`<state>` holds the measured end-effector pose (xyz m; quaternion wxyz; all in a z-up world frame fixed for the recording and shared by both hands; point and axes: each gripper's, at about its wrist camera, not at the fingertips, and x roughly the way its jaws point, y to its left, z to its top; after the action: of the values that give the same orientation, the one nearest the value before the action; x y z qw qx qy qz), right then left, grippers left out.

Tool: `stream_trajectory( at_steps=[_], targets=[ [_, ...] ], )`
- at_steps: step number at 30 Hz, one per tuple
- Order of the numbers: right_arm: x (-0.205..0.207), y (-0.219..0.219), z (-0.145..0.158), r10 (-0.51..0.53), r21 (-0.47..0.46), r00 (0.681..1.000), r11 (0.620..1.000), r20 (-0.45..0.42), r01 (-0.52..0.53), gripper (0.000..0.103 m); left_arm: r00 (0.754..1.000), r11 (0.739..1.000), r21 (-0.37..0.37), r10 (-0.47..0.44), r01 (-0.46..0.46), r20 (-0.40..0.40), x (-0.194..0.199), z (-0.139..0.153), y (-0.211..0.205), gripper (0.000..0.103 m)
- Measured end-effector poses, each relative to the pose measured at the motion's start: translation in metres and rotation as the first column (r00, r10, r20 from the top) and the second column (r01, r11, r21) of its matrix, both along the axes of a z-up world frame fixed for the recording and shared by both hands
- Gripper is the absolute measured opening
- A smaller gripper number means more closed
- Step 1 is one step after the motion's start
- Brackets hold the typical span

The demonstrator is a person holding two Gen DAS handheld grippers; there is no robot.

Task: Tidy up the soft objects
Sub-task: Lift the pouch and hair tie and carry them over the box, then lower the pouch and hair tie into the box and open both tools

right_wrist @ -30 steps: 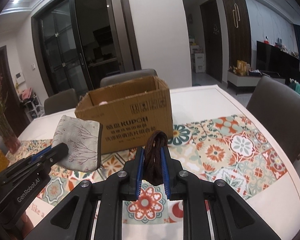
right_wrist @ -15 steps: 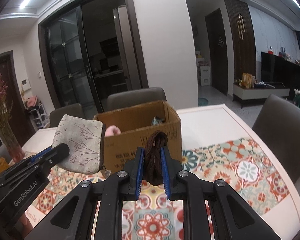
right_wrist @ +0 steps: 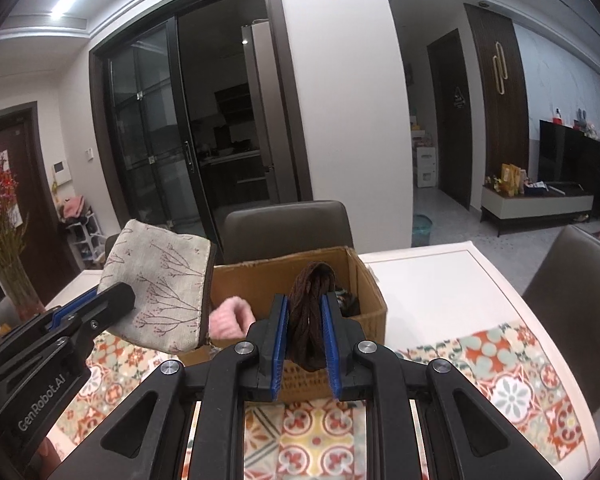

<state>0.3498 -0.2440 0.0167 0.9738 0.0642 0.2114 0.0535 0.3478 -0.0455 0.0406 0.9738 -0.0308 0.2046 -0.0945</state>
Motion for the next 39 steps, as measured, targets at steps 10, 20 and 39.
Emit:
stream_trajectory(
  at_steps=[10, 20, 39],
  targets=[
    [0.046, -0.001, 0.014, 0.015, -0.029, 1.000, 0.999, -0.003, -0.015, 0.019, 1.000, 1.000, 0.013, 0.018, -0.019, 0.019, 0.042, 0.014, -0.010, 0.016],
    [0.097, 0.001, 0.007, 0.061, -0.053, 0.994, 0.996, -0.088, -0.066, 0.019, 1.000, 0.998, 0.052, 0.019, -0.019, -0.008, 0.079, 0.006, -0.020, 0.016],
    [0.169, -0.001, -0.045, 0.127, 0.024, 0.934, 0.992, -0.334, -0.127, 0.023, 0.973, 0.997, 0.074, 0.034, -0.018, -0.226, 0.139, -0.047, -0.025, 0.024]
  ],
)
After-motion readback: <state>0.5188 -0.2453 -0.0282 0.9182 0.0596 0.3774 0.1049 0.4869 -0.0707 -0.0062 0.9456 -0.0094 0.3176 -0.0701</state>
